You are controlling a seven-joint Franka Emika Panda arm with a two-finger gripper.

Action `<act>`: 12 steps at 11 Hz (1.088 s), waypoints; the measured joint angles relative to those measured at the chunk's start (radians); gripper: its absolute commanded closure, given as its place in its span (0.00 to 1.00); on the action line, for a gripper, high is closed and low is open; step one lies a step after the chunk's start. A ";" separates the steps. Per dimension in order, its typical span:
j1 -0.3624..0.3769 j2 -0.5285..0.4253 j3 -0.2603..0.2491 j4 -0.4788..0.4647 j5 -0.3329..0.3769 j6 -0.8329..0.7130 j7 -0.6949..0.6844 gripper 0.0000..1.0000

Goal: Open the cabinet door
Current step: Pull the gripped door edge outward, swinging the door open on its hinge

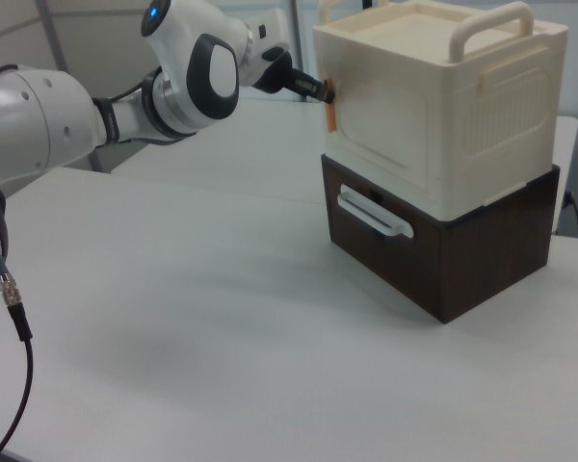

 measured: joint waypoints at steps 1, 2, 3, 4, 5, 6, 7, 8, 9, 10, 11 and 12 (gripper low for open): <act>0.000 -0.007 0.000 -0.008 0.037 -0.003 -0.012 0.98; 0.003 -0.019 0.001 -0.014 0.067 -0.026 -0.020 0.98; 0.006 -0.035 0.005 -0.018 0.111 -0.071 -0.044 0.98; 0.006 -0.049 0.009 -0.019 0.169 -0.116 -0.085 0.98; 0.004 -0.062 0.009 -0.018 0.245 -0.161 -0.141 0.96; -0.001 -0.079 0.009 -0.015 0.337 -0.222 -0.224 0.93; -0.004 -0.093 0.009 -0.012 0.391 -0.279 -0.283 0.90; -0.007 -0.109 0.009 -0.005 0.431 -0.363 -0.344 0.85; -0.012 -0.131 0.009 0.002 0.458 -0.461 -0.400 0.73; -0.016 -0.148 0.008 0.006 0.470 -0.547 -0.445 0.50; -0.019 -0.162 0.008 0.009 0.478 -0.624 -0.475 0.42; -0.021 -0.169 0.011 -0.002 0.516 -0.749 -0.477 0.33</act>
